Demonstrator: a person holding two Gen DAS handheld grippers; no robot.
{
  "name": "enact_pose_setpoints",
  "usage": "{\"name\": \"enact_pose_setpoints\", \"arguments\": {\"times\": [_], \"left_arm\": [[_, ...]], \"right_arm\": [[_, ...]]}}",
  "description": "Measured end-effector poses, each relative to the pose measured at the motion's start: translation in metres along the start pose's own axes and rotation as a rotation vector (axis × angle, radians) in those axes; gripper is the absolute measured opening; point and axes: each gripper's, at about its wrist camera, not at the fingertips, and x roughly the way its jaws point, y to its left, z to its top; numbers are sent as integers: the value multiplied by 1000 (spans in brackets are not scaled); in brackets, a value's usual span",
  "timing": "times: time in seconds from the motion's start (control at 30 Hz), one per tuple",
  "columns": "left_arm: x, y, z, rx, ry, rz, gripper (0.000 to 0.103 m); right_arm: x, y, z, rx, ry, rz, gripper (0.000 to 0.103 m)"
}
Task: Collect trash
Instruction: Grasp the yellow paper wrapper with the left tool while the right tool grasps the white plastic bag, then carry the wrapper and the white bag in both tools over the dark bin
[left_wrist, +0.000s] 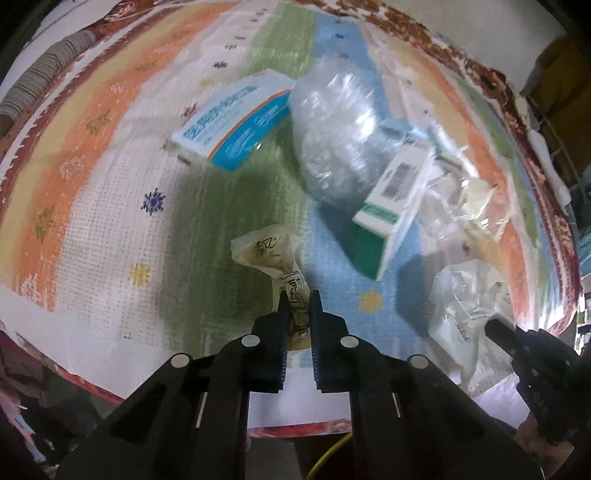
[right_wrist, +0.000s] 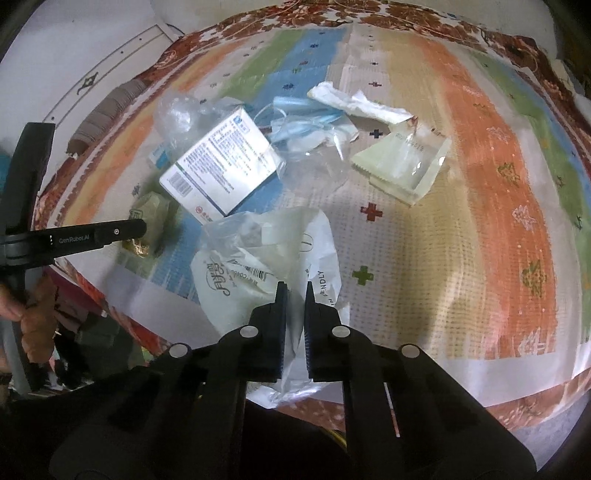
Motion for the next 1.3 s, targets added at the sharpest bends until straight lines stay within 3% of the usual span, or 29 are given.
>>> {"name": "enact_pose_setpoints", "arguments": {"times": [0.37, 0.73, 1.1, 1.3], "left_arm": [[-40, -33, -5, 20, -79, -22, 9], [-106, -60, -26, 32, -187, -148, 8], [-168, -77, -77, 53, -296, -277, 8], [-177, -91, -107, 112, -314, -293, 8]], "right_arm": [[-29, -14, 3, 8, -43, -1, 7], [-85, -3, -11, -17, -138, 2, 7], [-142, 9, -48, -46, -240, -6, 7], [-164, 9, -74, -35, -272, 3, 7]]}}
